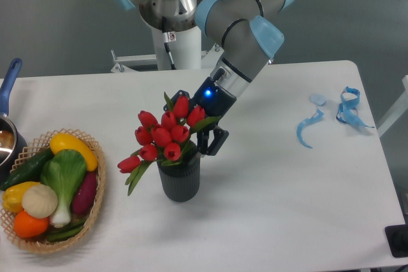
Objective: Pick up the flowers from the vase
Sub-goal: 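Close the gripper around the tulip stems at the vase rim, then lift the gripped tulips up out of the black vase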
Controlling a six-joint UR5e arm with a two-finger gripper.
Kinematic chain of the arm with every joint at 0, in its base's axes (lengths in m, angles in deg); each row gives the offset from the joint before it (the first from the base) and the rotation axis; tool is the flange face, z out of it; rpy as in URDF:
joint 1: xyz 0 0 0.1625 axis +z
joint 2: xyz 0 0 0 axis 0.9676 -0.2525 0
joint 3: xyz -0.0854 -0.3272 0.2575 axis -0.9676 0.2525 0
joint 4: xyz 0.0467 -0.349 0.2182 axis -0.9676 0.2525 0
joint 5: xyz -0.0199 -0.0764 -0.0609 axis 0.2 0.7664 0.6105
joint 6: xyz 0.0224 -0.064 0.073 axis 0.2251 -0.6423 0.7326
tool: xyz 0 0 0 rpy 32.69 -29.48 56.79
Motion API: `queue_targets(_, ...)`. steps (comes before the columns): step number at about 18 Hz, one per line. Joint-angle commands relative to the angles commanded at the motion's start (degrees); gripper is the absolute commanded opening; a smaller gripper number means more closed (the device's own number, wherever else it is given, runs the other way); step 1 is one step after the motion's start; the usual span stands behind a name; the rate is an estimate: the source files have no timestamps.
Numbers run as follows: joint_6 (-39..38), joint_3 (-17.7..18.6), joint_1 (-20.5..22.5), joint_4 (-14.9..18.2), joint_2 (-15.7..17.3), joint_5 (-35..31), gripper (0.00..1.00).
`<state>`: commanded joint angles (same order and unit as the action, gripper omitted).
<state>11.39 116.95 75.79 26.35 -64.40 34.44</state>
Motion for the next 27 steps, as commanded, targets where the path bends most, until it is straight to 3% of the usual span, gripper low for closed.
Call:
queue_targets(3, -0.17, 0.0, 0.17, 0.0, 0.0, 0.0, 0.63)
queue_targets(8, -0.61, 0.0, 0.53, 0.0, 0.0, 0.09, 0.35)
queue_targets(20, -6.23, -1.93, 2.37, 0.09, 0.53, 6.94, 0.35)
queue_targets(27, -17.21, -3.34, 2.29, 0.17, 7.29, 8.26, 0.35)
